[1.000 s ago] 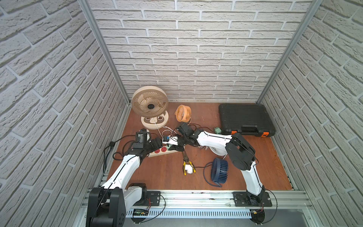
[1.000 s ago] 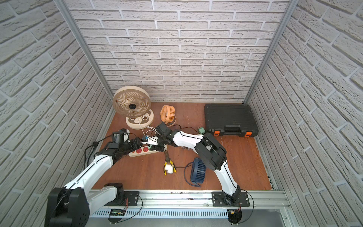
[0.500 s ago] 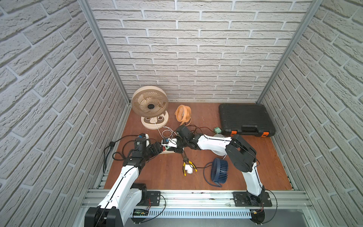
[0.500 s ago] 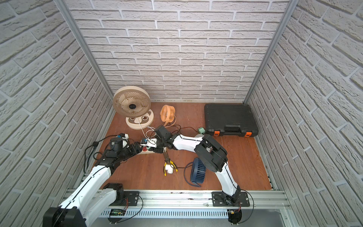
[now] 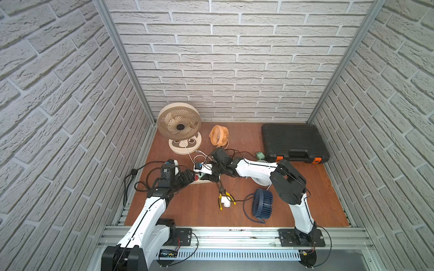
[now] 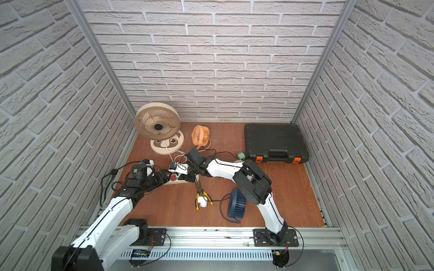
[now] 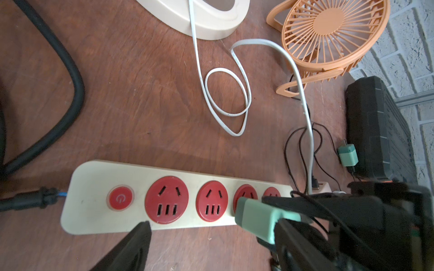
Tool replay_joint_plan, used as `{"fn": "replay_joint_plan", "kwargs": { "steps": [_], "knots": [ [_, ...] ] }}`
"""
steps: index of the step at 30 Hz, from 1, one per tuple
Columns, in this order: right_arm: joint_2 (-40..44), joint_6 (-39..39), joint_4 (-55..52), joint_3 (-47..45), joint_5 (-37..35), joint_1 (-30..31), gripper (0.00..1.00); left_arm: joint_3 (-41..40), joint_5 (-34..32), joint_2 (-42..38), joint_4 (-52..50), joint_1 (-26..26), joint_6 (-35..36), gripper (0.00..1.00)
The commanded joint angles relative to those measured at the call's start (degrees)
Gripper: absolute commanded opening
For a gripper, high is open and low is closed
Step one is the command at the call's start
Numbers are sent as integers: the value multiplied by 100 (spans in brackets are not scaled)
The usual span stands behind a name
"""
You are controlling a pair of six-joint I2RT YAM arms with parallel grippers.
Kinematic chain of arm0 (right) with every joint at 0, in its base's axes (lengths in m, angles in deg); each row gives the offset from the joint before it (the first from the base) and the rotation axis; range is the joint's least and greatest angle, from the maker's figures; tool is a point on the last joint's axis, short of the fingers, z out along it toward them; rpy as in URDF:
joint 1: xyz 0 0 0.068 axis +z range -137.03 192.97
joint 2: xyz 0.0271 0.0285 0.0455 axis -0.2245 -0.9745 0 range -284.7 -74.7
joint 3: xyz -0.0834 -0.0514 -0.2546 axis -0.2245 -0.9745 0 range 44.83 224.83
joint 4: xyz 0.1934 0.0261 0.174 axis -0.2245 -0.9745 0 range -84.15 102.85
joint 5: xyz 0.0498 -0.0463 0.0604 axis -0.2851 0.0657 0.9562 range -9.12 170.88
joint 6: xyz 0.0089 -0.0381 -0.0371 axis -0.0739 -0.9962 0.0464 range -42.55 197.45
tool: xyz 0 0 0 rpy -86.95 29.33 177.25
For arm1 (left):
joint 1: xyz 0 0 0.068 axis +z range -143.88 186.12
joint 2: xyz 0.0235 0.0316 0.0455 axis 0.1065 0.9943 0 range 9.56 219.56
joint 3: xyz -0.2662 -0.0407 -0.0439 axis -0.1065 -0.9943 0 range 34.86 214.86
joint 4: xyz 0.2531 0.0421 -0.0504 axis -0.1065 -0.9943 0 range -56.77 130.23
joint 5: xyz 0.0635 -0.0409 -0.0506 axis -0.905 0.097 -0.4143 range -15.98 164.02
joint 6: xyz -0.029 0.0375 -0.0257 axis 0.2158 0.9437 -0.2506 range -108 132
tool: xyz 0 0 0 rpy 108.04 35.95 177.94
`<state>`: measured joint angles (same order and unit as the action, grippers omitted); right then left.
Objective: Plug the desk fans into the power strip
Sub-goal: Insert the plug into the socket.
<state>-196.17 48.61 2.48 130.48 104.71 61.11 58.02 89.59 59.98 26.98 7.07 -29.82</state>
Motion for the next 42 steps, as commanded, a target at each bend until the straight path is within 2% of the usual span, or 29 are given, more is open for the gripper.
{"fn": "replay_joint_plan", "kwargs": {
  "steps": [1,8,12,13,14,15,26,32,36,42],
  "knots": [
    [-223,385,-2316,-146,96,4,27,102,54,19,115,28,25,86],
    [186,448,-2417,20,259,73,38,101,88,134,242,28,12,86],
    [300,509,-2488,205,271,93,52,93,111,213,329,13,-8,86],
    [307,535,-2526,267,263,103,60,93,111,219,340,15,-10,86],
    [313,548,-2553,307,254,106,86,92,111,215,334,11,-3,86],
    [323,566,-2583,330,258,107,98,92,109,208,326,10,-3,86],
    [738,886,-3045,239,-62,173,100,131,138,149,289,11,-18,86],
    [939,1540,-1894,-216,-608,173,100,136,177,116,279,-22,-50,86],
    [854,1955,-1862,62,-566,170,100,153,170,39,167,-25,-29,86],
    [950,1764,-2312,-34,-571,410,100,204,187,-26,58,-25,-2,86]
  ]
}}
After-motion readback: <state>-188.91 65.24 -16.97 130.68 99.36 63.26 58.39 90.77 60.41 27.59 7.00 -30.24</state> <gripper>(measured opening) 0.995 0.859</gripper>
